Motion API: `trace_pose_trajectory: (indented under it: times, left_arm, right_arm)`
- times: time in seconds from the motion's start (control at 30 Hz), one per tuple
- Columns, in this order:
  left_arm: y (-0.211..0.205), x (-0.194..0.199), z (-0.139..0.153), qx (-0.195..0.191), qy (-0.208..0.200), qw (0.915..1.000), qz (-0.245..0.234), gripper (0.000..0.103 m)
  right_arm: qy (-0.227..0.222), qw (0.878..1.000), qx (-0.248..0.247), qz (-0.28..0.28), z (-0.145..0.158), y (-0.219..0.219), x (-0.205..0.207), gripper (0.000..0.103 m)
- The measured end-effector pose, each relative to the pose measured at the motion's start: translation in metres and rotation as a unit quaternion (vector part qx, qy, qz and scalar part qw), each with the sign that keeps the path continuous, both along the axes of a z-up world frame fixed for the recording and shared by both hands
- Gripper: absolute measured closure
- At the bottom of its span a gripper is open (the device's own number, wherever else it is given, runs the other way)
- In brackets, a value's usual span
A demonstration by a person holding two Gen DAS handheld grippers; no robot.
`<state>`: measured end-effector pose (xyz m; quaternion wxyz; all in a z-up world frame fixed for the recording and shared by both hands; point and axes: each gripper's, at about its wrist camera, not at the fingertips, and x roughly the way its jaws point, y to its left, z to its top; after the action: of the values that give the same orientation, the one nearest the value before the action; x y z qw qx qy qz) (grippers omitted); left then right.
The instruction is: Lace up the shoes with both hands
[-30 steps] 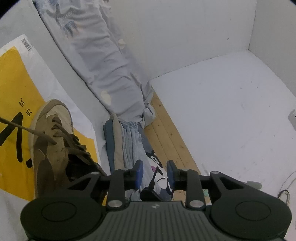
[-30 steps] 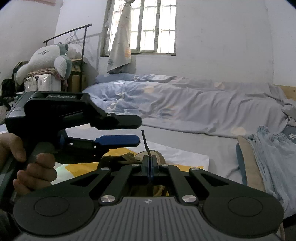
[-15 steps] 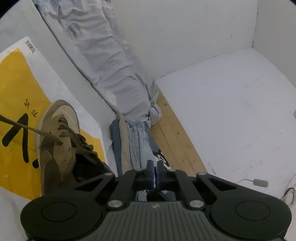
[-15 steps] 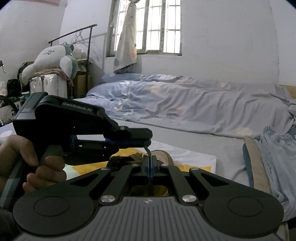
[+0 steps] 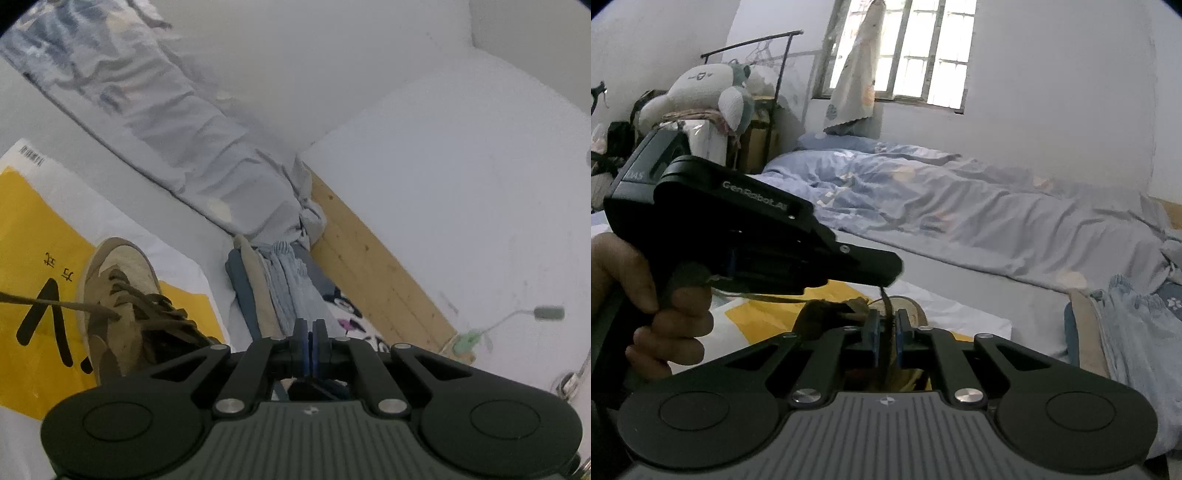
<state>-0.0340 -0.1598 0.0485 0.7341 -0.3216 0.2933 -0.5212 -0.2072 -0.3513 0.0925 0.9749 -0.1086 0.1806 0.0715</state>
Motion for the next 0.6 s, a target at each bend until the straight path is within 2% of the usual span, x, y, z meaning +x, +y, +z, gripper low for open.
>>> trace_pose_trajectory:
  times: [0.2, 0.6]
  left_arm:
    - [-0.0058, -0.0041, 0.0013, 0.022, -0.014, 0.9996, -0.006, 0.103]
    - [-0.0035, -0.0087, 0.0004, 0.033, -0.020, 0.9992, -0.014, 0.103]
  right_arm:
    - [-0.002, 1.000, -0.013, -0.006, -0.0034, 0.0033, -0.0001, 0.097]
    - [-0.005, 1.000, -0.016, -0.001, -0.0047, 0.0053, -0.0011, 0.100]
